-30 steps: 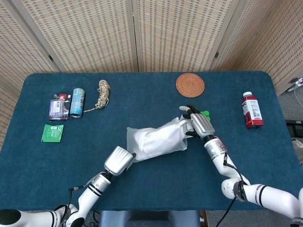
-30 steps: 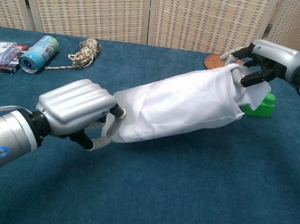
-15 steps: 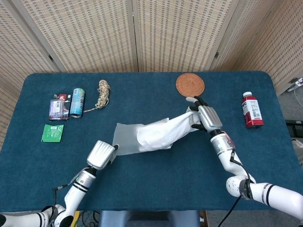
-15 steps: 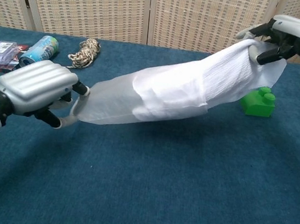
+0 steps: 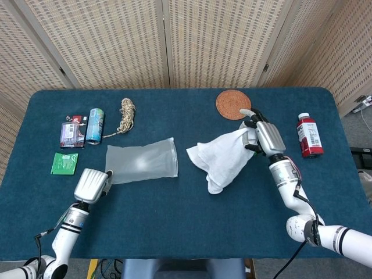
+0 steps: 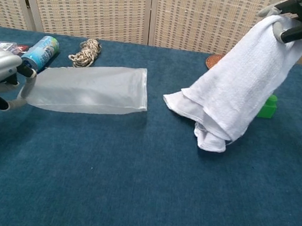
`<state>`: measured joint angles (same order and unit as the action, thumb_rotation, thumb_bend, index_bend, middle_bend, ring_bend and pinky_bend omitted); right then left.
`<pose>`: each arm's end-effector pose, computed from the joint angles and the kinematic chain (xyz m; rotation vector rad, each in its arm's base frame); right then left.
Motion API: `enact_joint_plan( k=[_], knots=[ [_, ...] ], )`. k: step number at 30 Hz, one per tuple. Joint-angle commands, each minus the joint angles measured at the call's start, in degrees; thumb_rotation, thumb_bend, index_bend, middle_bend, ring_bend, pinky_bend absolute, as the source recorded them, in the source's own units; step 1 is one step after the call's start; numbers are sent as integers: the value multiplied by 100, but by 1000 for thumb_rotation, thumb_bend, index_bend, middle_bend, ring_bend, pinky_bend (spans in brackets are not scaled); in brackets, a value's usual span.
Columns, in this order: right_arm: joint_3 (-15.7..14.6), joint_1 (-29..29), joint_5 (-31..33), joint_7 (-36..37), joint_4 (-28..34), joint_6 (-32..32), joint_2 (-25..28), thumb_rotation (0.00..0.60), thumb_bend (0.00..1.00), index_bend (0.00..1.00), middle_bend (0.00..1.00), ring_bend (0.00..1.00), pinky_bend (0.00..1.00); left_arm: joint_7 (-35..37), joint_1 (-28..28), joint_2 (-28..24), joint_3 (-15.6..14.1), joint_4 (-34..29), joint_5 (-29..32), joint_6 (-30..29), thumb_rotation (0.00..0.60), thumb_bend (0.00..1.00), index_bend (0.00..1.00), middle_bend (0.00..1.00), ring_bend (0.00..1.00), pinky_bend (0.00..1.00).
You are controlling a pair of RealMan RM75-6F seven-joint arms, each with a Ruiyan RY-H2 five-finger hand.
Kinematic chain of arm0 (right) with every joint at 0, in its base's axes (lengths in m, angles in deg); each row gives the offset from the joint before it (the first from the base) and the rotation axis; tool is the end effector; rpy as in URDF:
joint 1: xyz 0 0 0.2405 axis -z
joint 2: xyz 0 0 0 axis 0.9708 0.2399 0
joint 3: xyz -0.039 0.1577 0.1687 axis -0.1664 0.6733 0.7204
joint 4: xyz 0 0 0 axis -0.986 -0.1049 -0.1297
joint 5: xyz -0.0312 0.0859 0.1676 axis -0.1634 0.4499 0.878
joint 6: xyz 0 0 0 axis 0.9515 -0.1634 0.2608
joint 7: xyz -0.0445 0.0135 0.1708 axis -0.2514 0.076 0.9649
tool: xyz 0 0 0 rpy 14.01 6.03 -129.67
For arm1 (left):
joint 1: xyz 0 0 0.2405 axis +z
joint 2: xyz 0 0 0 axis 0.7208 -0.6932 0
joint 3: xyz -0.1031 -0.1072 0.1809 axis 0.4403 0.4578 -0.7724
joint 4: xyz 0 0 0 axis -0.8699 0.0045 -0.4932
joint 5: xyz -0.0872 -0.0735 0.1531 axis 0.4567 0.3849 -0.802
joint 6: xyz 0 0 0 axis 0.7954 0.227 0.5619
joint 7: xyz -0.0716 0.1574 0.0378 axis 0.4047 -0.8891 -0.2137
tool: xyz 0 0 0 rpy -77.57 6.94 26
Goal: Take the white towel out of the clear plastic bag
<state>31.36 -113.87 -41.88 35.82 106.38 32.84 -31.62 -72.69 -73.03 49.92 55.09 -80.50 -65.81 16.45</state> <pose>-0.1446 -0.3902 0.0949 1.4308 -1.3022 1.2686 -0.2057 0.3094 0.0277 -1.7242 -0.5882 -0.8126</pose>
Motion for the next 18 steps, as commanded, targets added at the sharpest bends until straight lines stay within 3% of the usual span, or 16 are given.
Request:
enact_joint_plan(
  k=[1,3,5,6,7,8,9,11,15,18],
  knots=[
    [-69,-41,-40,-70,0,-56,-27,600,650,736,160,0,149,82,67,-96,10,11,23,-52,600,390,624,1000,1000,1000],
    [-88,-65,-60,-76,5,-69,-67,600,560,729,158,0,149,92,90,-137,11,-12,30,-60,600,386,598,1000,1000,1000],
    [-117,-98,-95,-125,4,-73,-106,600,329,630,147,0,149,58,110,-177,14,-84,28,-79,600,335,522,1000,1000,1000],
    [-128,-111,-120,-147,9,-70,-114,600,182,518,137,0,149,35,114,-192,17,-124,14,-100,600,270,465,1000,1000,1000],
    [-141,-122,-144,-181,25,-62,-112,600,107,431,130,0,149,19,119,-210,23,-170,-12,-129,600,179,402,1000,1000,1000],
    [-147,-126,-161,-210,43,-47,-102,600,23,278,122,0,149,20,122,-223,29,-208,-28,-147,600,115,353,1000,1000,1000],
    [-151,-125,-179,-239,67,-23,-85,600,0,141,115,0,149,23,124,-238,36,-247,-45,-166,600,75,317,1000,1000,1000],
    [-156,-103,-221,-296,146,51,-25,600,0,21,111,0,149,63,125,-292,49,-340,-109,-216,600,24,252,1000,1000,1000],
    [-171,9,-324,-356,327,263,141,600,0,0,111,0,149,90,159,-435,98,-553,-149,-315,600,0,146,1000,939,1000],
    [-212,149,-427,-388,506,453,314,600,0,0,110,0,149,37,218,-555,145,-757,-102,-400,600,0,128,991,861,1000]
  ],
)
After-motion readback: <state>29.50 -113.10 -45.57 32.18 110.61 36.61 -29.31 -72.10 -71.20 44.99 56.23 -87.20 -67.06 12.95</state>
